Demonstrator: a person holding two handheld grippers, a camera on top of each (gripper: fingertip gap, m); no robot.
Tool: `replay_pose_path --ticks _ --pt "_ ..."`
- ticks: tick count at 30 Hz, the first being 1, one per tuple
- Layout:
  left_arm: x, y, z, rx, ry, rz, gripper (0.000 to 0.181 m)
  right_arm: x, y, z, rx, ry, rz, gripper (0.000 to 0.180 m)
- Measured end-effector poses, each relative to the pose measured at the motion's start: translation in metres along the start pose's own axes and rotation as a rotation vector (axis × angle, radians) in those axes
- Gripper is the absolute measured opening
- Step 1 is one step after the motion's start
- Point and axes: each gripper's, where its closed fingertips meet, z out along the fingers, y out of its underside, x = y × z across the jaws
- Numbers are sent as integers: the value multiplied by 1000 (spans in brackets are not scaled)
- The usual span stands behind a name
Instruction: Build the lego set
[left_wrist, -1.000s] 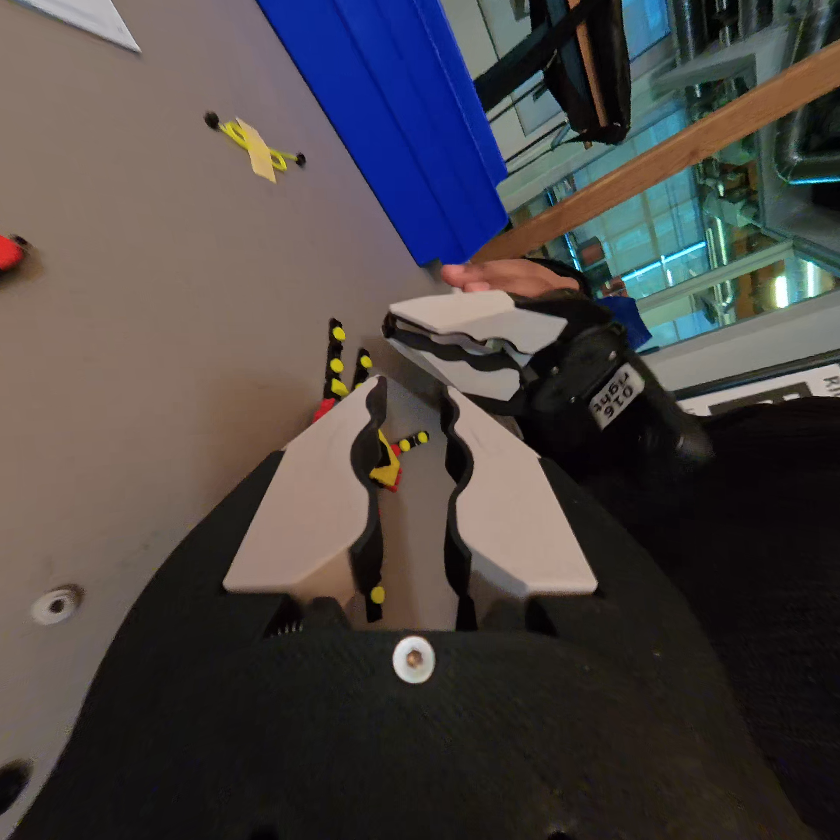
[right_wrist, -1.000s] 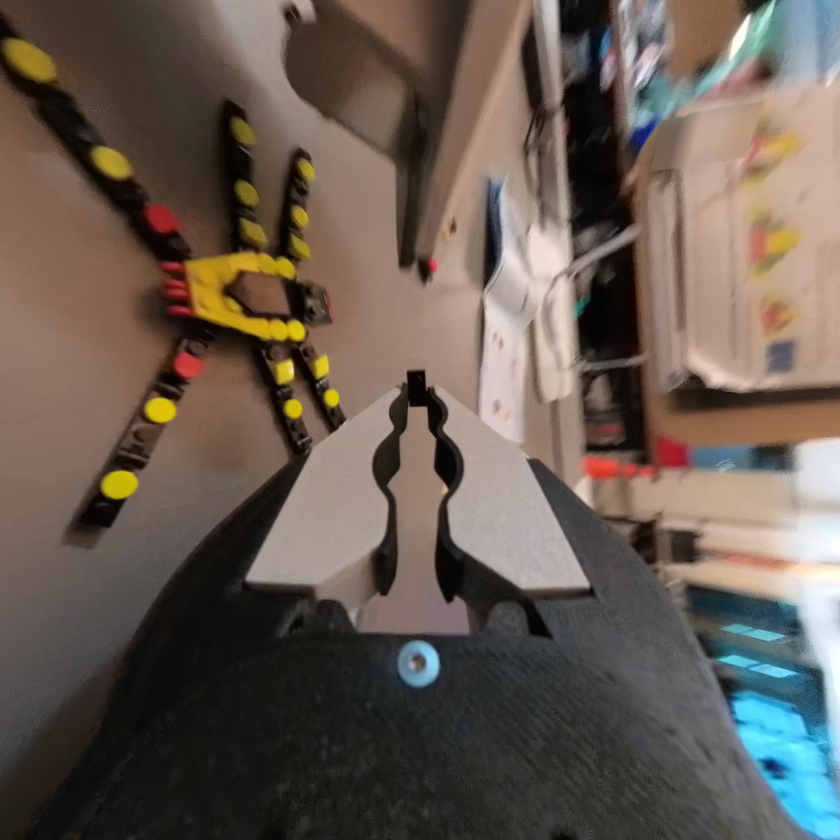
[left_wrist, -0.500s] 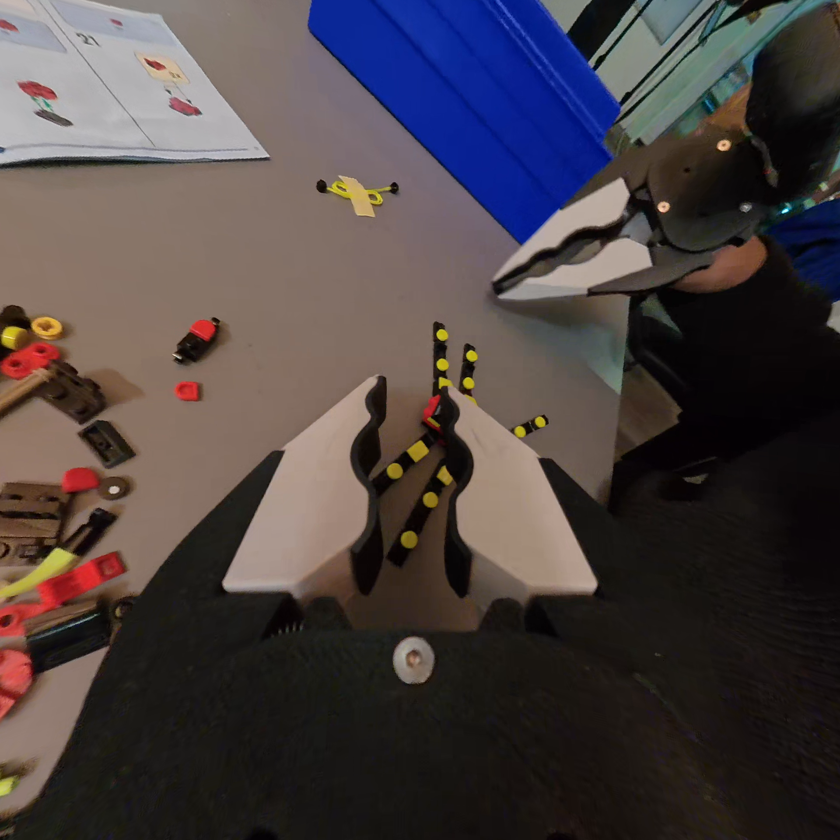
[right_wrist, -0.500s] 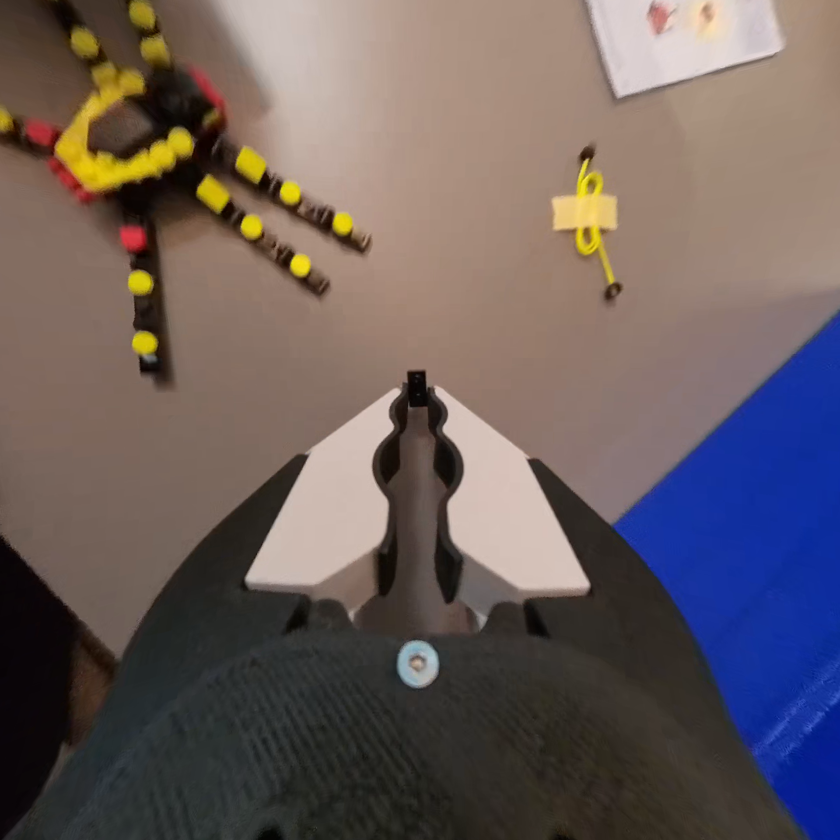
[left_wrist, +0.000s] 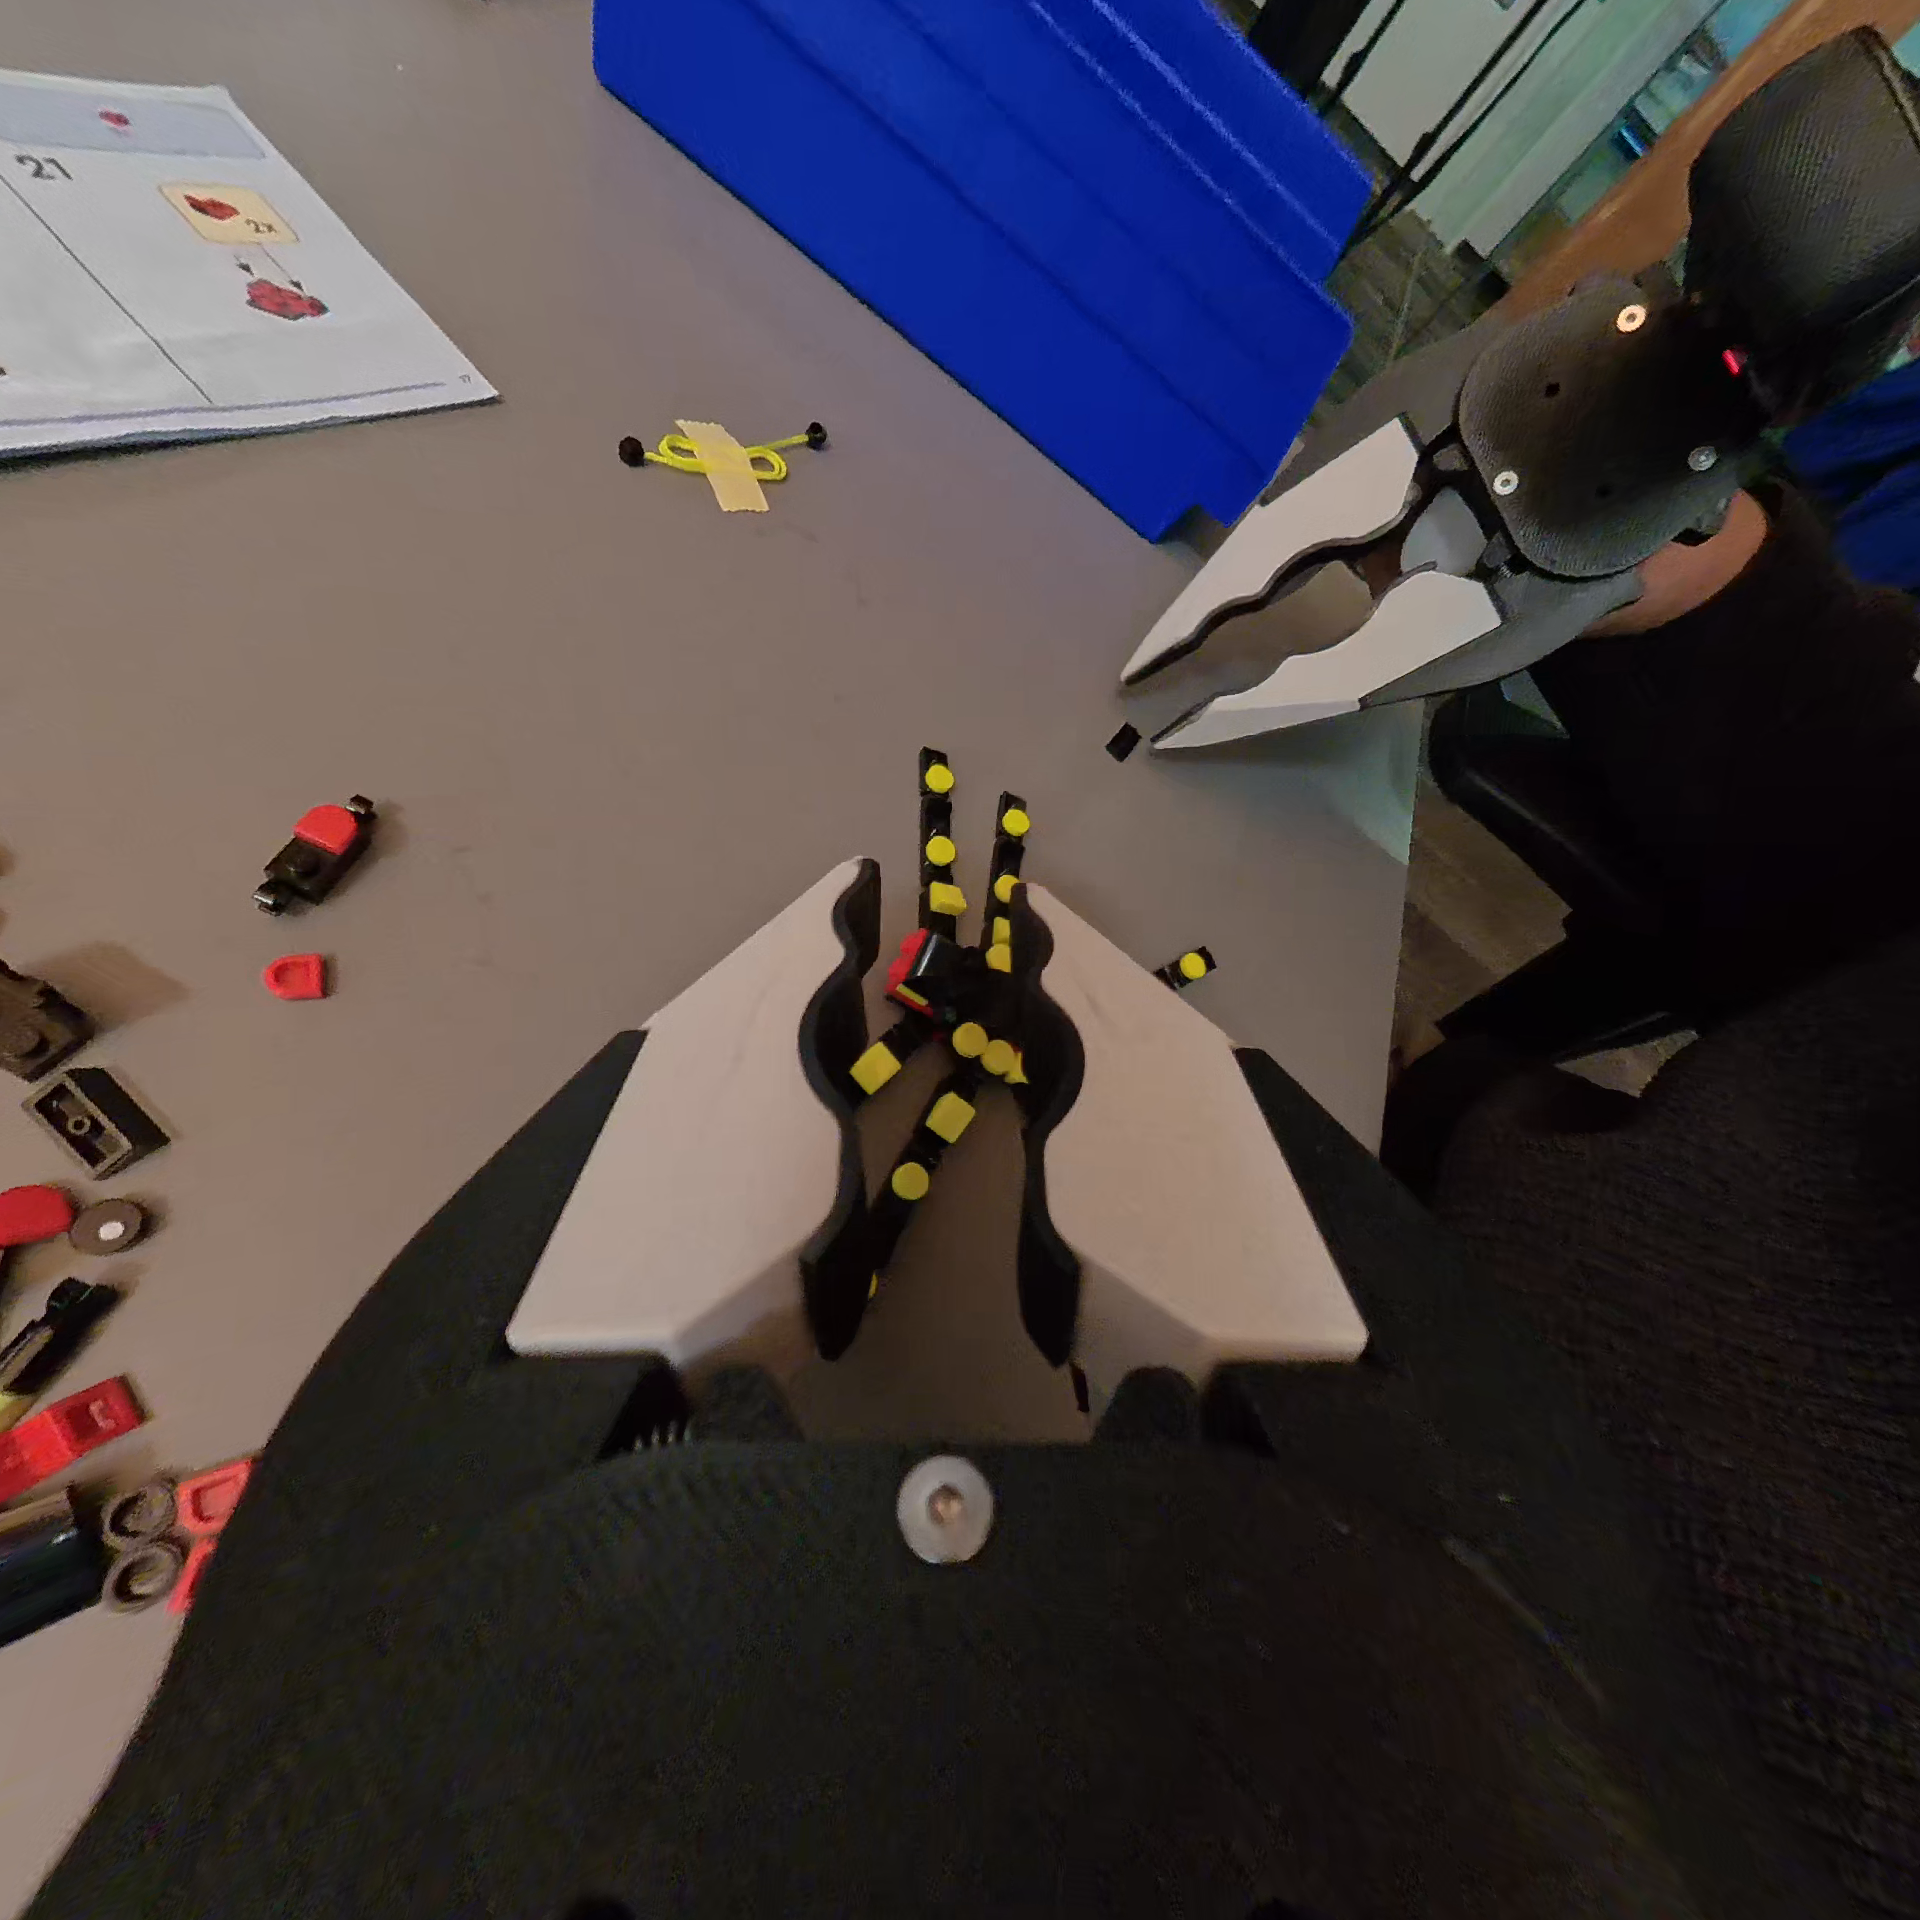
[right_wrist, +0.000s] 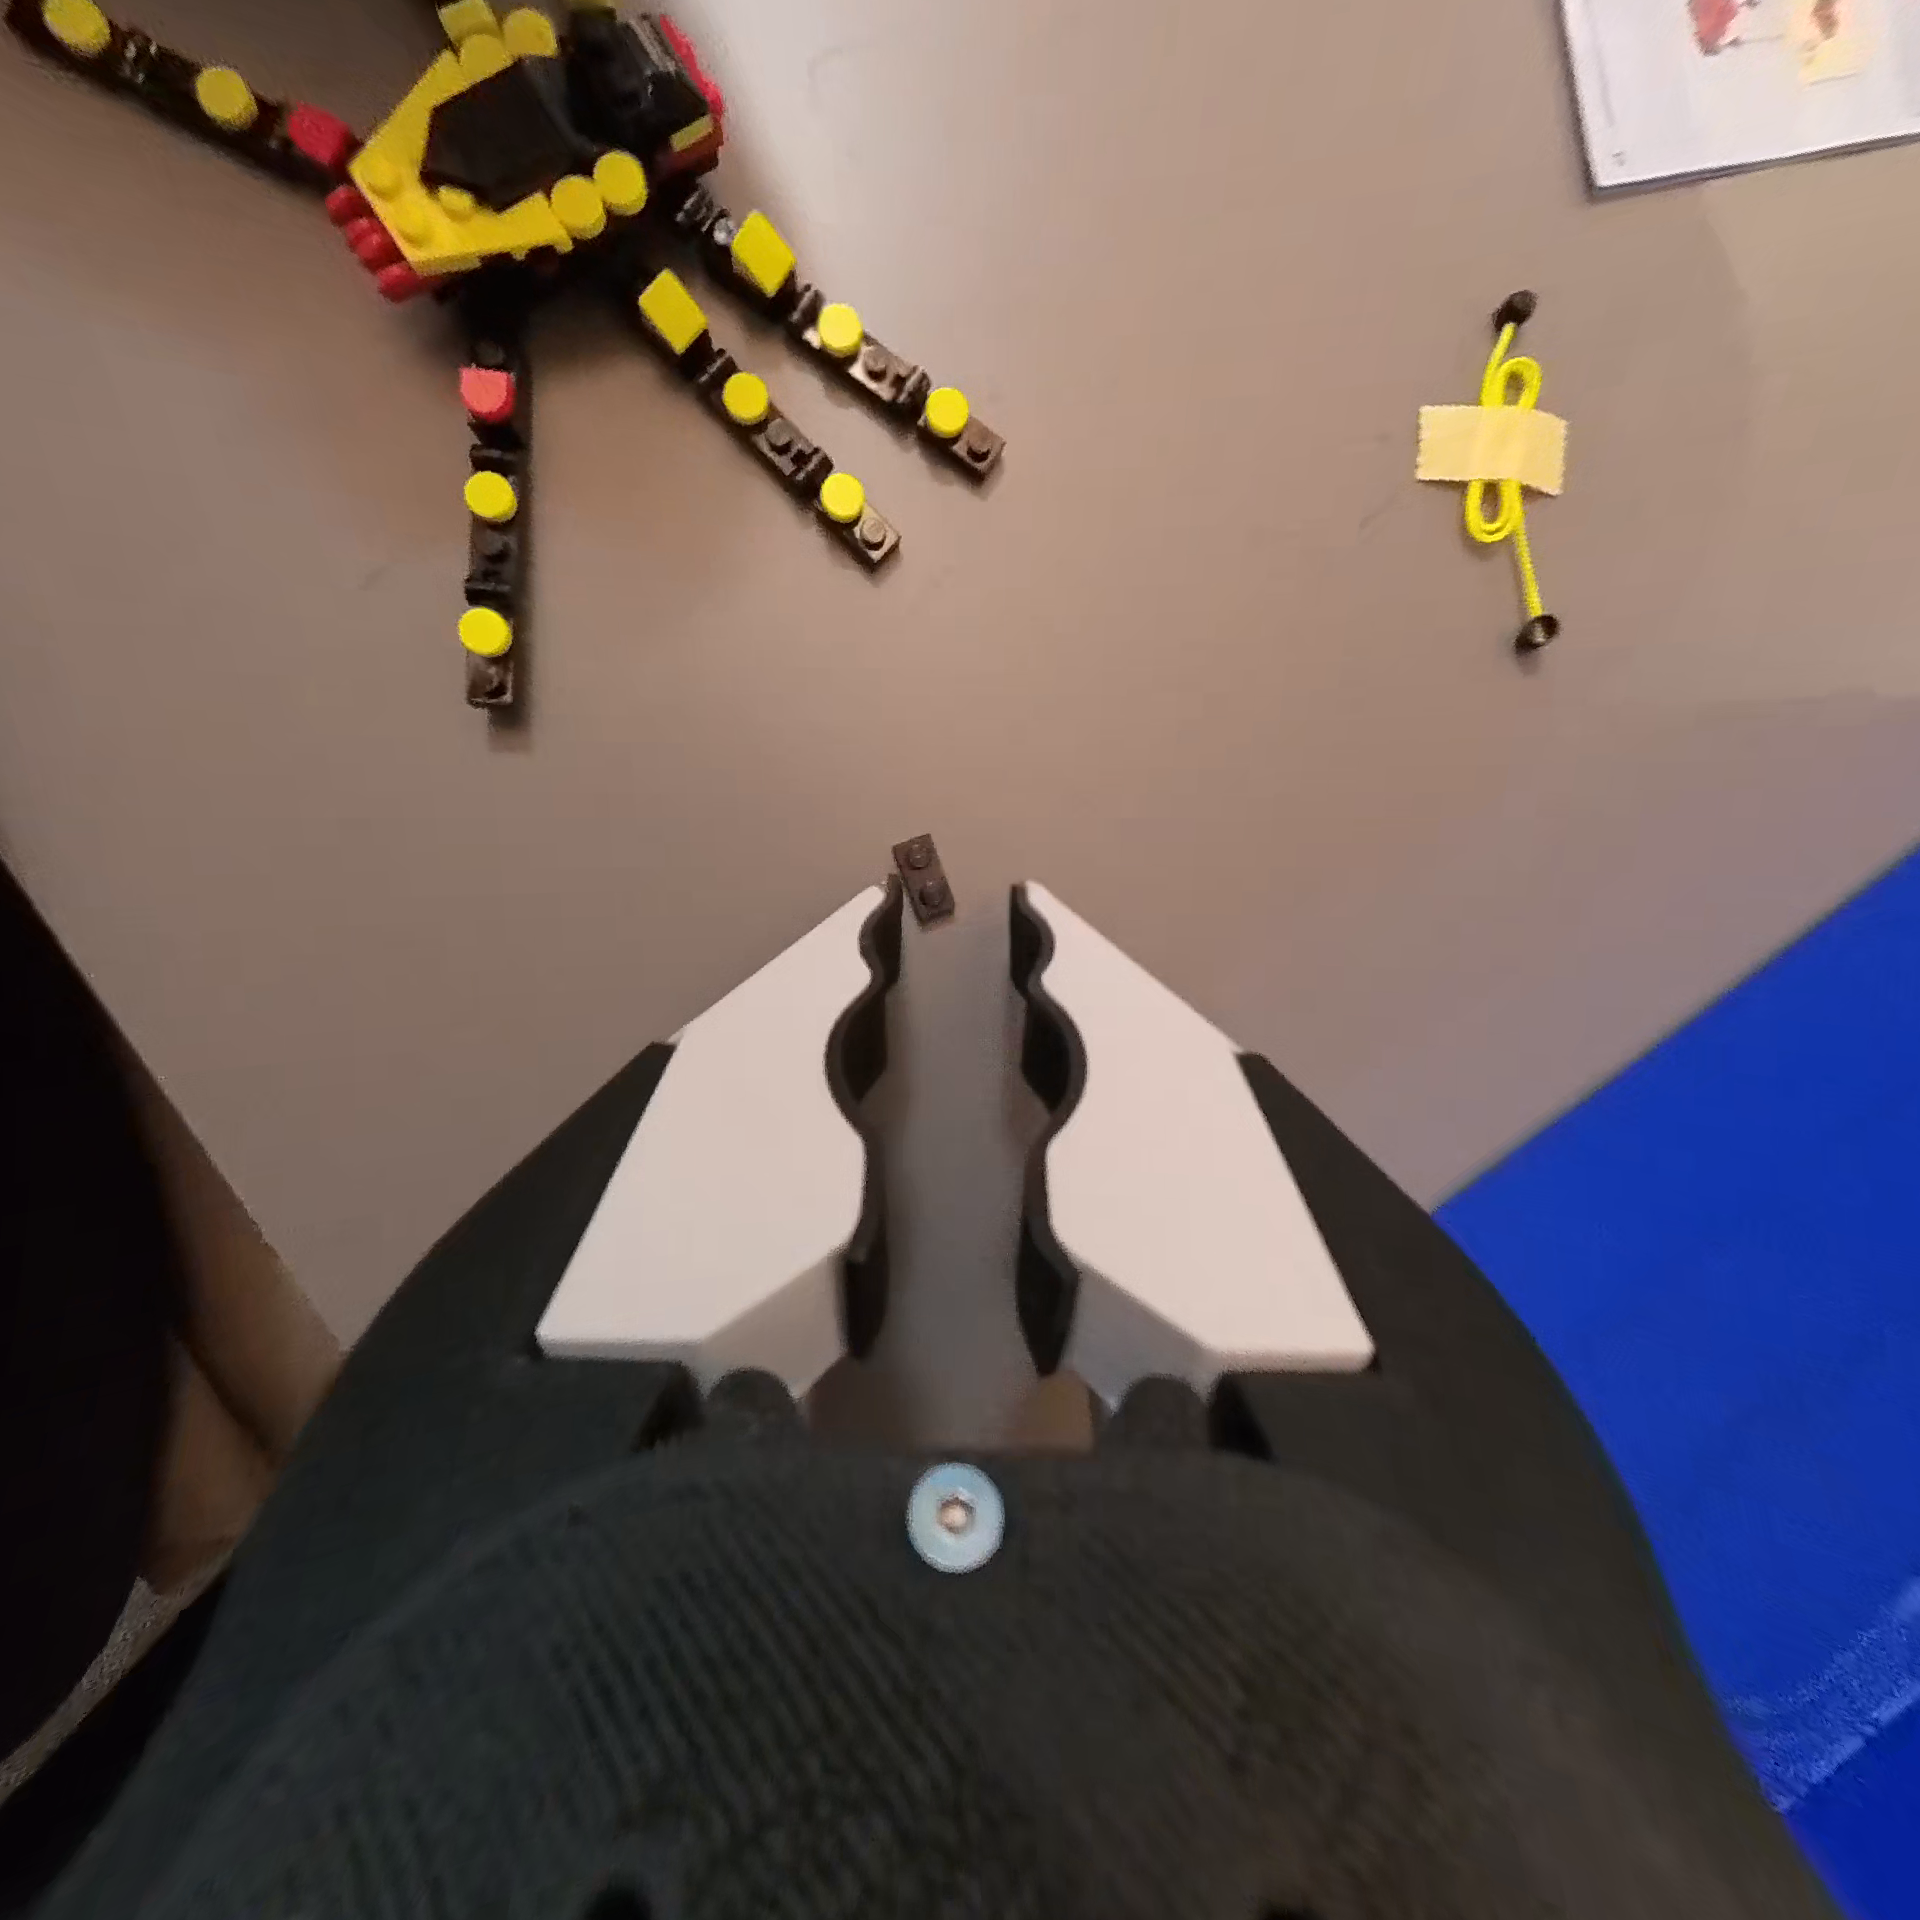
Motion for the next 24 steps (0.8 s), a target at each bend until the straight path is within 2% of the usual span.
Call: replay_pose_path --ticks 1,6,11,13,16,19,24 --pt "2 -1 -2 7 -4 3 22 2 -1 -3 15 15 11 20" --pt "5 7 -16 25 -53 14 23 4 -25 -21 208 90 76 18" --pt "3 16 -32 50 -104 4 27 -9 -69 -32 533 44 236 14" --pt "1 14 -34 65 -108 3 30 -16 -84 -29 609 -10 284 12" --pt "-2 16 -32 58 -104 -10 41 -24 -97 -19 622 -54 271 10" --pt "-5 18 -30 51 -119 3 54 -23 -102 -12 610 -28 226 7" --pt "-11 19 -30 40 -147 43 55 -16 -109 -13 661 -10 213 4"
